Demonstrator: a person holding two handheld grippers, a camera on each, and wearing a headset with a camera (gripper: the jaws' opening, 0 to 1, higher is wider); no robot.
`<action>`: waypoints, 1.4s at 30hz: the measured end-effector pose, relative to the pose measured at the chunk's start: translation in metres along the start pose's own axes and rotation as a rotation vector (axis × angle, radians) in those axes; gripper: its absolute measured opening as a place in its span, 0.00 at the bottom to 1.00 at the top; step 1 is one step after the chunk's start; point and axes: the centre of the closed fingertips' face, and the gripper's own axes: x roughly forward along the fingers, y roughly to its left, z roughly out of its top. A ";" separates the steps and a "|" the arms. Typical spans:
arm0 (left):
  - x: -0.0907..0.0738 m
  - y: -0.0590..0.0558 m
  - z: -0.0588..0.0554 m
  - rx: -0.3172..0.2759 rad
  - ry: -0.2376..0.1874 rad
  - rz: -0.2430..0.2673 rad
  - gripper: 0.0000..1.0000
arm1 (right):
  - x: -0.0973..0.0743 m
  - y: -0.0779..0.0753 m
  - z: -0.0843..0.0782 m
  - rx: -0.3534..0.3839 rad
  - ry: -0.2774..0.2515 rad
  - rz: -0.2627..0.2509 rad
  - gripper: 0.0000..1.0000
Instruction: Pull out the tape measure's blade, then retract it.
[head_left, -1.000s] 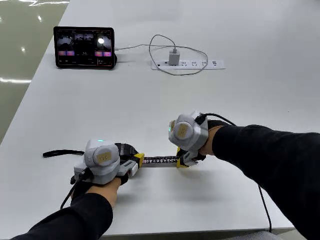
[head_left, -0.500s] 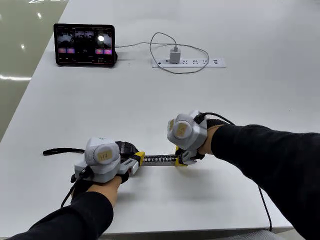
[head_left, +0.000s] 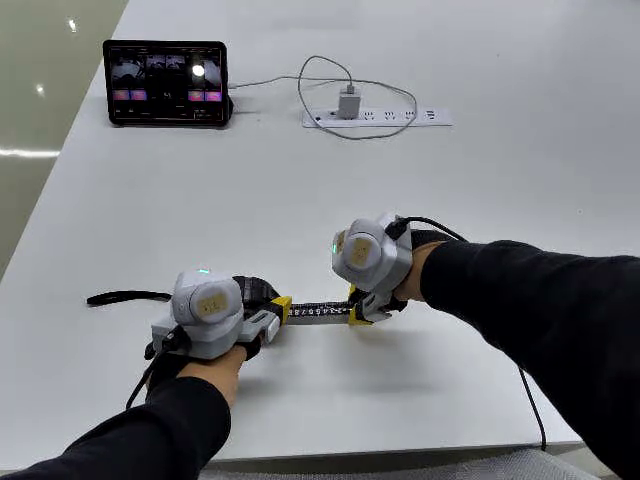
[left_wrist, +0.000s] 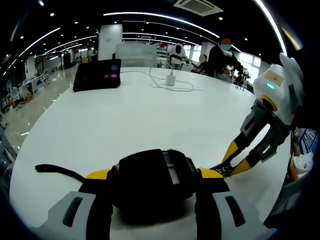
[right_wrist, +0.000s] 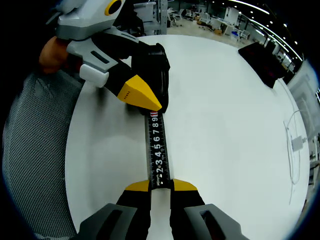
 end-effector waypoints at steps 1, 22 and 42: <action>0.000 0.000 0.000 0.001 -0.004 0.001 0.63 | 0.000 0.000 0.000 -0.002 0.002 -0.001 0.10; -0.002 0.002 0.003 -0.025 -0.064 -0.037 0.62 | 0.003 0.000 0.007 -0.016 0.003 -0.002 0.10; -0.003 0.001 0.002 -0.027 -0.037 -0.056 0.62 | 0.008 0.001 0.021 -0.036 -0.042 0.019 0.10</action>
